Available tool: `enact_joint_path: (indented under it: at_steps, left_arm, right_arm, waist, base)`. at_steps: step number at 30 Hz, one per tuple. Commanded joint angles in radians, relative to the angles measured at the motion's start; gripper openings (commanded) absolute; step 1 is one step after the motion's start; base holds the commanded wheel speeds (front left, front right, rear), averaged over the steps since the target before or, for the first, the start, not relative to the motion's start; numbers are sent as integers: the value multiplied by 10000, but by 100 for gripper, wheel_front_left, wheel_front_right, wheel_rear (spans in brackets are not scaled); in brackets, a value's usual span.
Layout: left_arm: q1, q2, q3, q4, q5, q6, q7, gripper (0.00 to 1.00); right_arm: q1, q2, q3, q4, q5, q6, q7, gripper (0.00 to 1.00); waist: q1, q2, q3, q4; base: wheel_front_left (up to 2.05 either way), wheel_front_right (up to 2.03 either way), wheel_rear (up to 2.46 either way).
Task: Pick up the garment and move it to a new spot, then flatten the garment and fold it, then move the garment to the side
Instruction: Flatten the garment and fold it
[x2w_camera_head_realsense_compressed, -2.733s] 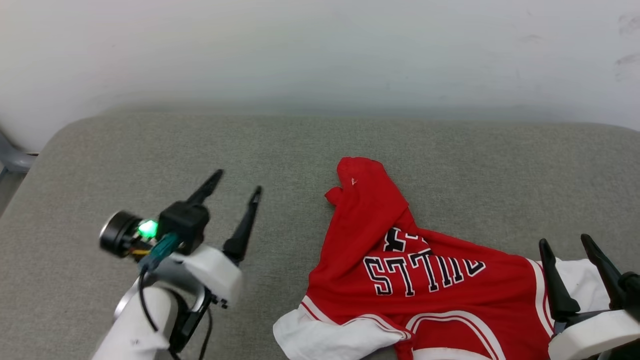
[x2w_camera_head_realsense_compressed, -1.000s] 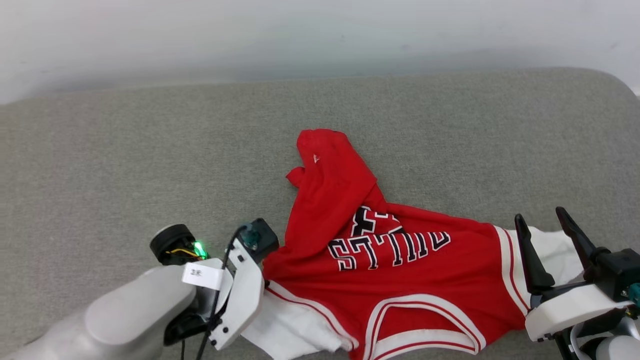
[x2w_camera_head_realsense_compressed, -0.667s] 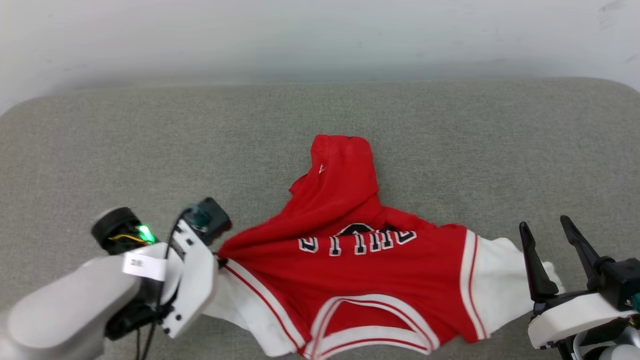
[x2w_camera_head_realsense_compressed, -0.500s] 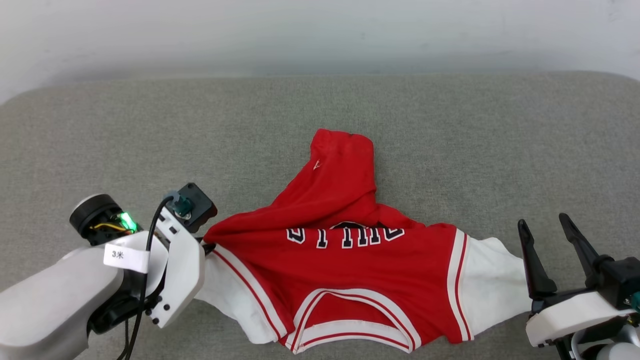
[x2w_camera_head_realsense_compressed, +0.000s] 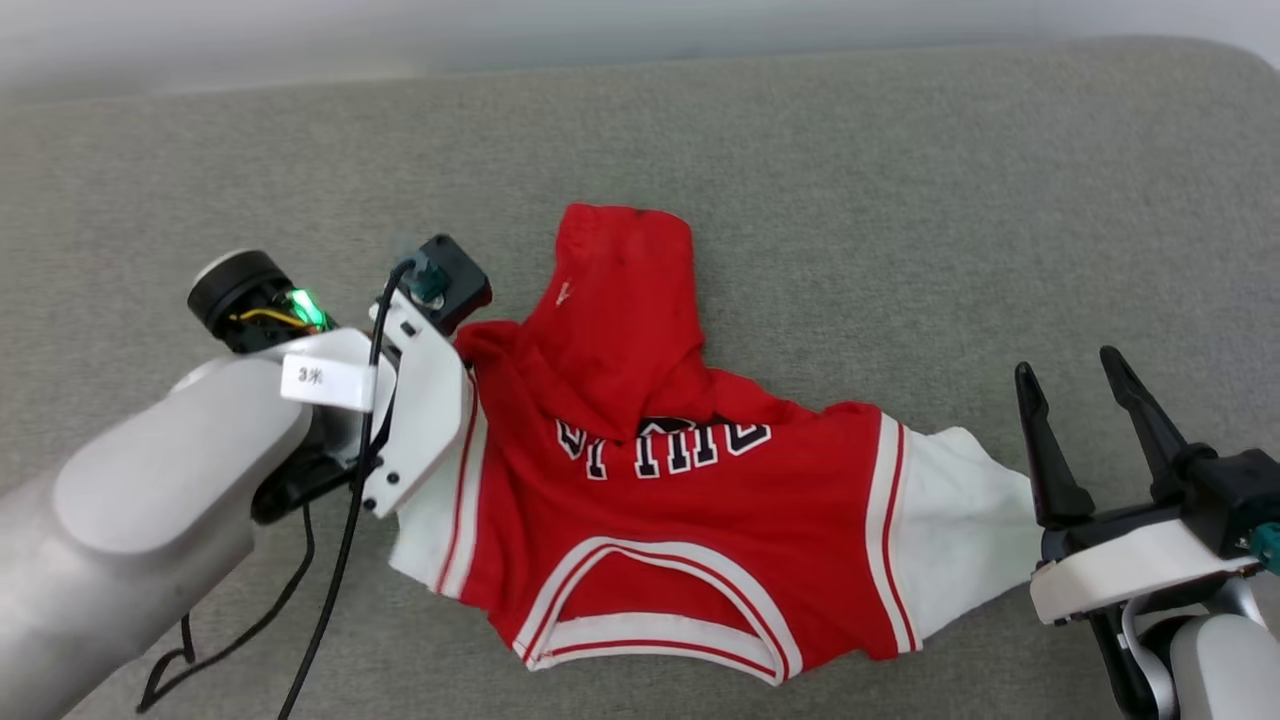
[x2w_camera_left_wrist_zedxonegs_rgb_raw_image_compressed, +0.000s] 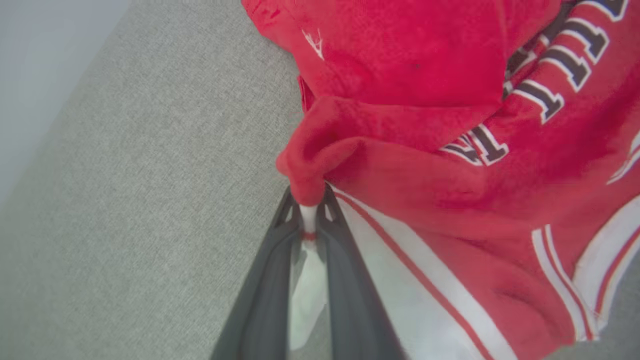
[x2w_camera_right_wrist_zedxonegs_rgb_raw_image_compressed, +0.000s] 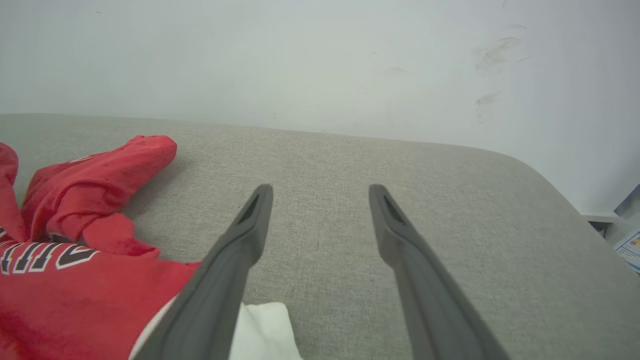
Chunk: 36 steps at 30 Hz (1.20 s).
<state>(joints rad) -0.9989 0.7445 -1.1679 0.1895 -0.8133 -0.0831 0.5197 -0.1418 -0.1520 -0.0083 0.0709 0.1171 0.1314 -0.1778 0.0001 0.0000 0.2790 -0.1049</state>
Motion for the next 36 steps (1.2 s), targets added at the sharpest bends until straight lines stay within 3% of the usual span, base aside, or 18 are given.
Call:
enact_joint_path:
  at_steps: [1,6,13,14,15,16,23,26,27,29,36]
  left_arm:
    - [-165,-118,-38,247,21,-68,-73,0]
    - [-429,-818,-219,1894,-7,-294,-379,0]
    - [-179,-1325,-620,3379,-124,-445,-815,0]
    - [-177,-1381,-633,3486,-157,-452,-956,39]
    - [-239,-1411,-640,3551,-104,-442,-1144,89]
    - [-327,-1442,-640,3599,-68,-446,-1332,100]
    - [-504,-1430,-155,3473,-865,-457,-1968,100]
    - [-501,-1146,-30,3151,-1509,-460,-1475,100]
    - [-532,-755,45,2829,-2128,-461,-815,100]
    - [-487,-596,68,2688,-2530,-462,-326,100]
    - [-186,-537,-153,2602,-3321,-463,1013,100]
  right_arm:
    - [-173,77,10,34,-71,-14,-78,100]
    - [-422,123,-29,194,-126,-14,-214,100]
    - [-449,150,-120,408,-168,-14,-329,100]
    - [-393,152,-170,416,-173,-13,-337,100]
    - [-330,156,-217,415,-178,-14,-340,100]
    - [-269,154,-252,416,-183,-14,-341,100]
    - [189,163,-383,428,-157,-13,-227,100]
    - [357,166,-367,366,-149,-14,-165,100]
    - [448,188,-325,298,-141,-13,-93,100]
    - [480,196,-299,251,-136,-13,-49,100]
    - [350,180,-113,119,-100,-15,9,100]
  waist:
    - [-1,0,263,-259]
    - [-1,0,495,-500]
    - [-1,0,349,-528]
    - [-1,0,289,-471]
    - [-1,0,222,-407]
    - [-1,0,146,-332]
    - [-1,0,-615,243]
    - [-1,0,-886,402]
    - [-1,0,-1043,490]
    - [-1,0,-1086,517]
    - [-1,0,-940,388]
  base:
    - [0,0,0]
    - [0,0,0]
    - [0,0,0]
    - [0,0,0]
    - [0,0,0]
    - [0,0,0]
    - [0,0,0]
    - [0,0,0]
    - [0,0,0]
    - [0,0,0]
    - [0,0,0]
